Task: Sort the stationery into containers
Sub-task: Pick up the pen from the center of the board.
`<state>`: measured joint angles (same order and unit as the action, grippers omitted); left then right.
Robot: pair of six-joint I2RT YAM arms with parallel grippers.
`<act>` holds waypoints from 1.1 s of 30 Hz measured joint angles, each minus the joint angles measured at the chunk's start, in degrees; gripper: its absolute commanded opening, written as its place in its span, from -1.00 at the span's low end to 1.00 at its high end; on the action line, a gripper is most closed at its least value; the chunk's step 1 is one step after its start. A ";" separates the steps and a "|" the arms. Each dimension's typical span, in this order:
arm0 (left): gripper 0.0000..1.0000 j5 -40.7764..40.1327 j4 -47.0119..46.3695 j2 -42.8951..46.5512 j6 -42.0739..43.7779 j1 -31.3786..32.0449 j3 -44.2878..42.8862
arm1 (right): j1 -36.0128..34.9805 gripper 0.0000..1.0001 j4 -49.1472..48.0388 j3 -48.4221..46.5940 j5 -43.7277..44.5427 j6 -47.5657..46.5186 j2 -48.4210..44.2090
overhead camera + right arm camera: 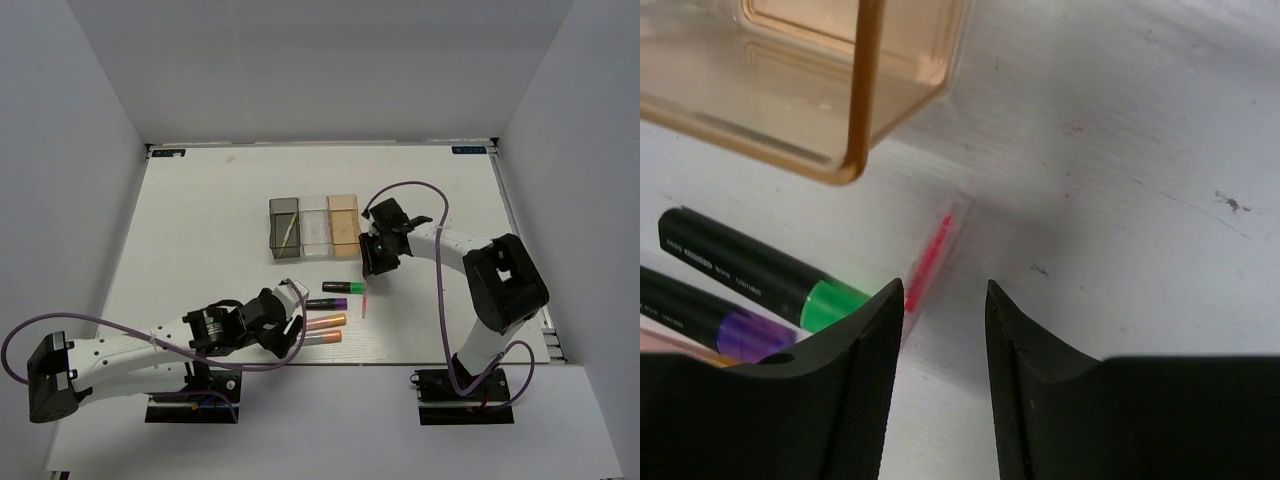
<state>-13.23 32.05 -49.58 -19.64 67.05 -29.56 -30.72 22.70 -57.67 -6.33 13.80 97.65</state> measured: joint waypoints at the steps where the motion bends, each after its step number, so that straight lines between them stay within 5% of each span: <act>1: 0.59 -0.74 -0.13 -0.02 -0.37 0.42 0.24 | -0.35 -0.16 -0.57 0.00 0.68 0.81 0.35; 11: 0.59 -5.35 -0.96 0.83 -2.27 2.89 1.79 | -4.28 -0.43 -3.50 0.13 6.97 3.78 1.07; 21: 0.59 -7.30 -0.55 3.74 -2.91 3.21 2.27 | -4.87 -0.98 -4.81 3.85 10.54 3.63 -1.81; 33: 0.56 -7.61 0.26 3.69 -2.89 3.23 2.34 | -4.55 -1.00 6.47 2.71 3.26 -0.83 -10.58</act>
<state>-20.84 32.32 -45.89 -22.52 70.28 -27.22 -35.27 29.17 -54.96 -3.07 12.97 87.07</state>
